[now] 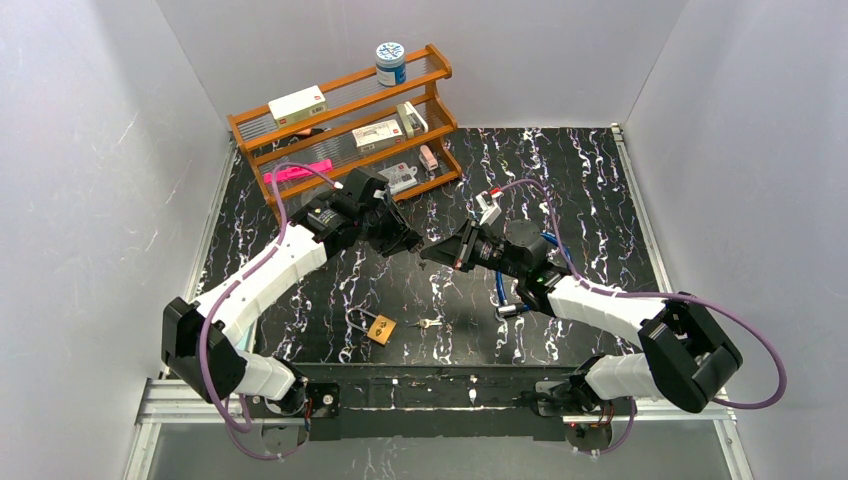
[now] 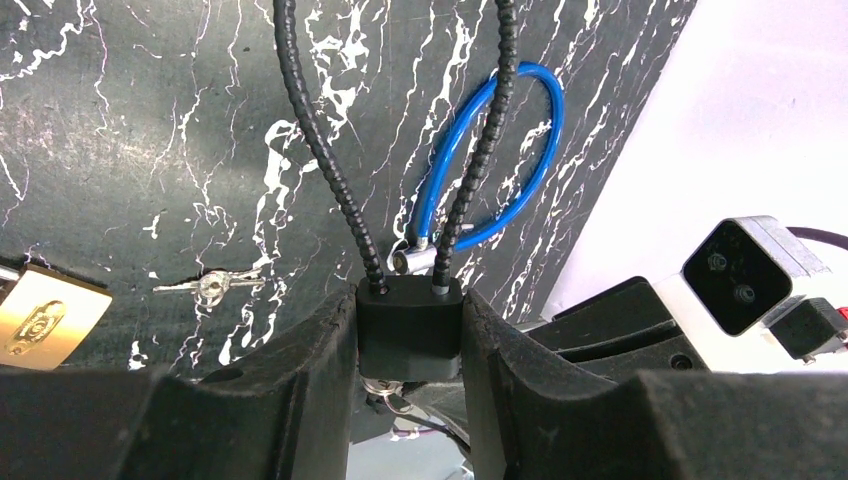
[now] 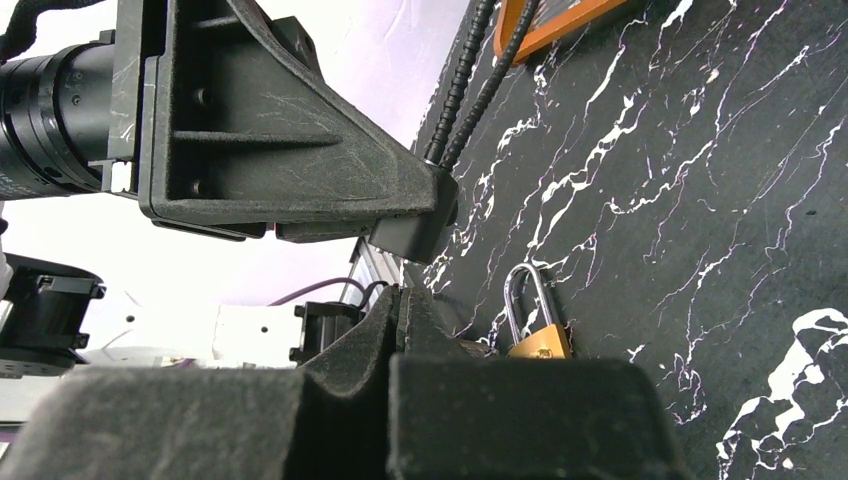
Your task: Unlock with the key
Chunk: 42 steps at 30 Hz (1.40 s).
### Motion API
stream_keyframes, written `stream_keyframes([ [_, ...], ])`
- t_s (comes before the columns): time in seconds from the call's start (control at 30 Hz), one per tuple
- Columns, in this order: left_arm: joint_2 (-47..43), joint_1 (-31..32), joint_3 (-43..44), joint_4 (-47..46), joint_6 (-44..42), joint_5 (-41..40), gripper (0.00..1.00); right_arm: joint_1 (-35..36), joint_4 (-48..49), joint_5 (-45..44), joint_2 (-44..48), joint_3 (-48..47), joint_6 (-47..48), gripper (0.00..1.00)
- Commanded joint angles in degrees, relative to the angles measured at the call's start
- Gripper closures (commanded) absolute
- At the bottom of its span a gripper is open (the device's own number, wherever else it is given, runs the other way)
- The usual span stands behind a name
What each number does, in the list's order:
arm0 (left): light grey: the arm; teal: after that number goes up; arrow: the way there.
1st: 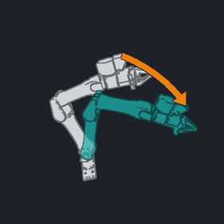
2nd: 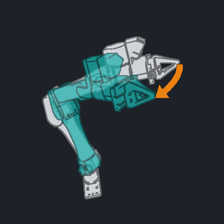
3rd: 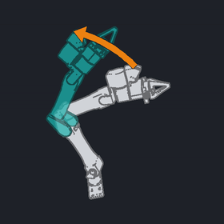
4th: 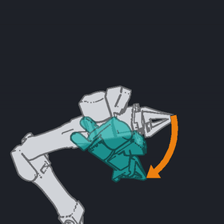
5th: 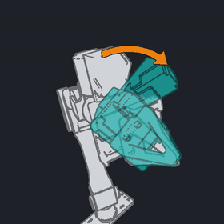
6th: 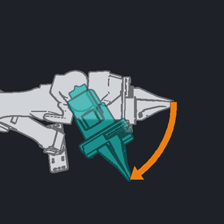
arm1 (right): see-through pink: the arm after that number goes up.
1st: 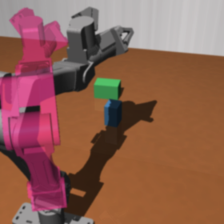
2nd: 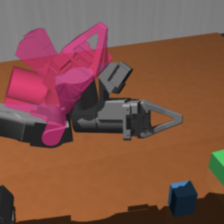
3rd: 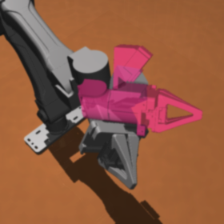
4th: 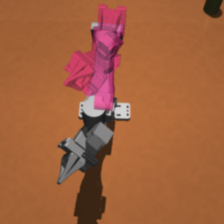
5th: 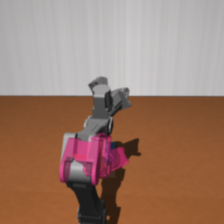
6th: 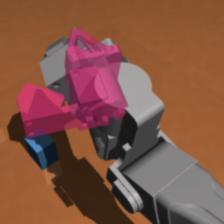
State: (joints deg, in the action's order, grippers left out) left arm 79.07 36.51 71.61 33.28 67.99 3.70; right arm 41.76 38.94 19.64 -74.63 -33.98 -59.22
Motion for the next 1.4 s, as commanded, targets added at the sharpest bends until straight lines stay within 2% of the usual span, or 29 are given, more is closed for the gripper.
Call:
stream_keyframes([
  [0.0, -2.4, 0.0, -0.6, 0.5, 0.7, 0.6, 1.00, -0.2, 3.0, -2.6, 0.6, -1.2, 2.2, 0.99],
  [0.4, -1.9, 0.1, -0.6, 1.2, 3.0, 0.3, 1.00, -0.2, -0.4, -4.2, -1.6, -3.1, 3.8, 0.99],
  [0.67, 0.5, 0.3, -0.4, 0.9, 5.5, -4.8, 1.00, 2.4, -13.6, -11.0, -7.1, -13.6, 5.3, 0.99],
  [0.8, 0.7, 0.6, -0.6, 0.9, 7.9, -5.5, 1.00, 3.5, -15.1, -13.2, -8.2, -15.8, 5.2, 0.99],
  [1.07, 1.9, 0.7, 0.2, 1.7, 11.1, -4.6, 1.00, 6.9, -24.2, -21.0, -11.4, -22.7, 6.1, 0.99],
  [1.2, 1.7, 0.8, 0.1, 1.5, 10.5, -3.7, 1.00, 7.3, -22.1, -21.0, -12.3, -22.2, 6.2, 0.99],
  [1.33, -0.4, 0.8, -1.8, -0.2, 9.2, -4.5, 1.00, 7.2, -16.7, -18.7, -9.5, -17.7, 6.8, 0.99],
  [1.37, -0.9, 0.8, -2.3, -0.7, 8.7, -5.1, 1.00, 7.2, -16.0, -17.8, -8.5, -16.7, 6.9, 0.94],
])
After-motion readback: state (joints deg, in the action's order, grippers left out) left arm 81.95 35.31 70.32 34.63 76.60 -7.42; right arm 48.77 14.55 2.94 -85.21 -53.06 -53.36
